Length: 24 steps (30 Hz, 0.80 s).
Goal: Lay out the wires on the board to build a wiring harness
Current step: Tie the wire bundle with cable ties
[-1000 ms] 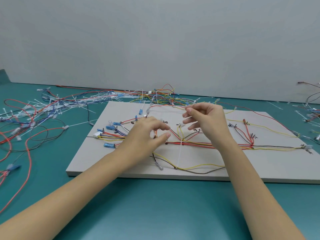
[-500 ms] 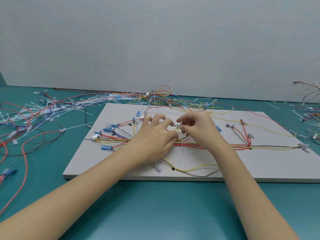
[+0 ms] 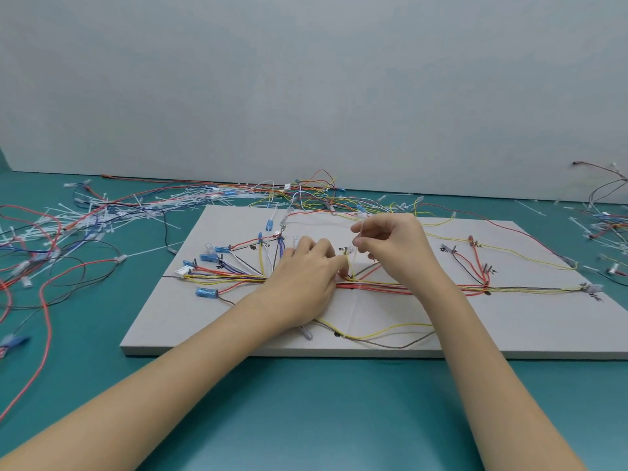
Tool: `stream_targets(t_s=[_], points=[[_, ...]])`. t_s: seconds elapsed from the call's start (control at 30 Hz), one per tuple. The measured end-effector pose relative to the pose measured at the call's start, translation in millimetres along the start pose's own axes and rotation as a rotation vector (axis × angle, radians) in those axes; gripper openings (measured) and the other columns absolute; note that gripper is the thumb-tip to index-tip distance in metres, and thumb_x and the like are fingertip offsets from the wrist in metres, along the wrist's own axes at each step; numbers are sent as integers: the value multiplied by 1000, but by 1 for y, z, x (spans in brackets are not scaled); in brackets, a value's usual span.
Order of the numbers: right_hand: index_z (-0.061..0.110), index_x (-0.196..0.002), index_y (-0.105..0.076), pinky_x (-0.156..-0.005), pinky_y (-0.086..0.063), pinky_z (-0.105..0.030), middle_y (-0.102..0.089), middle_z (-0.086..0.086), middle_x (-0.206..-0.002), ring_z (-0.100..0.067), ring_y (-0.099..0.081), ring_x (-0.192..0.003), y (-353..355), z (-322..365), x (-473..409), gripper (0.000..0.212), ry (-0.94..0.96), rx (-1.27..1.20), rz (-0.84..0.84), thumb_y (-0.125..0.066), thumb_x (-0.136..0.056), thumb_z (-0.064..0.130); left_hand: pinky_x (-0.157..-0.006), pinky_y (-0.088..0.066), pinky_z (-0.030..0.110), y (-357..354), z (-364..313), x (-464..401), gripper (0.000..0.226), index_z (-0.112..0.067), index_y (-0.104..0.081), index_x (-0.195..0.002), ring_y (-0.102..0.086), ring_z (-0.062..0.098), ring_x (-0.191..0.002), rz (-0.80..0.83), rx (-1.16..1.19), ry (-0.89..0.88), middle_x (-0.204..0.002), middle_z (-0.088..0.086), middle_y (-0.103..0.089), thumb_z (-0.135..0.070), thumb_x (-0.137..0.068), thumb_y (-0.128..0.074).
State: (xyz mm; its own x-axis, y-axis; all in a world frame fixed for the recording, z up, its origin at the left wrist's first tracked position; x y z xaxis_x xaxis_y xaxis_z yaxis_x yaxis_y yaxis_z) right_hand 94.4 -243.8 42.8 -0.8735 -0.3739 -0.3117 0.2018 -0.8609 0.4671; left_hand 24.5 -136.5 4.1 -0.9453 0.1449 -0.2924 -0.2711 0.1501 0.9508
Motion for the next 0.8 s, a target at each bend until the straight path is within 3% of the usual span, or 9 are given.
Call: stream_targets(t_s=[0.3, 0.4, 0.5, 0.6, 0.7, 0.8], points=[[9, -85, -72, -62, -47, -18, -71, -11, -82, -11, -62, -63, -7, 6, 1, 19, 57, 51, 24, -69, -79, -8, -95, -28, 38, -10, -1, 4, 33, -28, -55, -125, -25, 23, -122, 34, 38, 112, -137, 1, -29, -22, -99, -35], [1, -90, -73, -64, -48, -13, -71, -8, -88, -7, -61, -66, -16, 7, 2, 16, 77, 88, 62, -68, -79, -11, -95, -27, 40, -15, -2, -1, 32, -27, -55, -123, -31, 25, -119, 96, 100, 139, -127, 0, -36, -22, -99, -34], [-1, -92, -74, -74, -55, -25, -73, -13, -90, -15, -65, -74, -19, 5, 2, 17, 69, 97, 84, -67, -79, -11, -96, -35, 41, -10, 9, -11, 30, -29, -62, -116, -39, 26, -117, 140, 243, 195, -119, 3, -46, -27, -101, -36], [1, -90, -74, -77, -56, -33, -73, -14, -89, -19, -67, -77, -20, 3, 2, 17, 60, 112, 107, -66, -79, -10, -86, -43, 41, 0, 13, -19, 24, -24, -70, -103, -52, 29, -106, 81, 282, 221, -106, 8, -54, -29, -98, -47], [0, -89, -75, -71, -55, -26, -72, -5, -79, -12, -66, -70, -19, 1, 2, 18, 43, 134, 119, -66, -78, -10, -76, -46, 34, 5, 13, -25, 15, -22, -74, -88, -60, 28, -95, 48, 283, 254, -97, 5, -66, -27, -88, -60], [0, -87, -75, -64, -53, -19, -71, -2, -76, -4, -64, -64, -20, 0, 3, 17, 23, 116, 140, -66, -78, -11, -74, -54, 33, 0, 21, -27, 8, -22, -76, -82, -66, 23, -86, 90, 453, 328, -89, 3, -71, -22, -80, -68]])
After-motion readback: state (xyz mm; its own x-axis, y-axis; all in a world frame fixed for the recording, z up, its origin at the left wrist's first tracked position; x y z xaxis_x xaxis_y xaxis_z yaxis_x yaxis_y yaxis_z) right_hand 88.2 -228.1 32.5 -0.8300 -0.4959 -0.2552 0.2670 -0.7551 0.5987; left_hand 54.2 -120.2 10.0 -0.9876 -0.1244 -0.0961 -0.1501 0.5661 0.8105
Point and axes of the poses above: each hand's wrist, its own x-axis away from the middle knuckle, its own y-axis out of the back of the hand, z = x × y, the point moved 8 cm from there along -x, towards the middle knuckle
